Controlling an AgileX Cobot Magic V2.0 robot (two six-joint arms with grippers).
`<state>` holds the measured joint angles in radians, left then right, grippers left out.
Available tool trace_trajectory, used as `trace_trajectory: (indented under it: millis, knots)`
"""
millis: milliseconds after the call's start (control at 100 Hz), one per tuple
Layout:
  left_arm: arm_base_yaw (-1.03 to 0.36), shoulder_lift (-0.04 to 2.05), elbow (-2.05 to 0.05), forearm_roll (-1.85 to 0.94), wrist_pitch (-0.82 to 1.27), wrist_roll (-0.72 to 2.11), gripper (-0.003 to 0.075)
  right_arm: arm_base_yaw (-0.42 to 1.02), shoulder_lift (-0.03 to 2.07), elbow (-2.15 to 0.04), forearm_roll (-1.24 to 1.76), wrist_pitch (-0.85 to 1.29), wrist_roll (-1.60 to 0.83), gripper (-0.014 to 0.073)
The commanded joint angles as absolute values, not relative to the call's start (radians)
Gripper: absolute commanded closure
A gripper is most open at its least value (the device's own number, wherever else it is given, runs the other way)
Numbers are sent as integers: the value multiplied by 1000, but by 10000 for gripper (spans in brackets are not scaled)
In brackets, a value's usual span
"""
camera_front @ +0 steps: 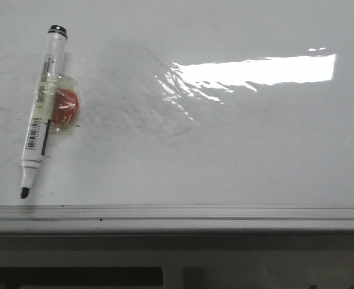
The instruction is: Write number 8 on whiteboard
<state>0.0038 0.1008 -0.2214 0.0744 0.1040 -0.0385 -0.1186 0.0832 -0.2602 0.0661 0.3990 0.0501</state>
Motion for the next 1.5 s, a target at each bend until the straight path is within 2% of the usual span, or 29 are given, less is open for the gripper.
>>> trace_trajectory:
  millis: [0, 80, 230, 300, 510, 770, 890, 1170, 1360, 1490]
  knots:
    - [5, 137, -257, 17, 48, -51, 725, -125, 127, -312, 76, 356, 53, 657]
    - [5, 144, -257, -42, 48, -51, 644, -125, 133, -312, 76, 337, 53, 657]
    - [5, 144, -251, -54, 10, -51, 376, -125, 133, -312, 76, 336, 53, 657]
    - [5, 144, -250, -66, -10, -49, 328, -125, 133, -312, 83, 336, 53, 657]
    - [-36, 144, -252, -61, 19, -34, 328, -125, 133, -312, 85, 379, 53, 657]
    - [-227, 194, -252, -60, 15, 52, 329, -125, 133, -312, 85, 399, 53, 657]
    - [-352, 286, -252, -60, 0, 52, 331, -125, 133, -312, 85, 411, 53, 657]
    - [-618, 551, -252, -69, -183, 52, 331, -125, 133, -312, 85, 415, 53, 657]
    - [-727, 723, -252, -146, -332, 52, 332, -125, 133, -312, 85, 418, 53, 657]
    - [-751, 821, -252, -163, -406, 52, 332, -125, 133, -312, 85, 426, 53, 657]
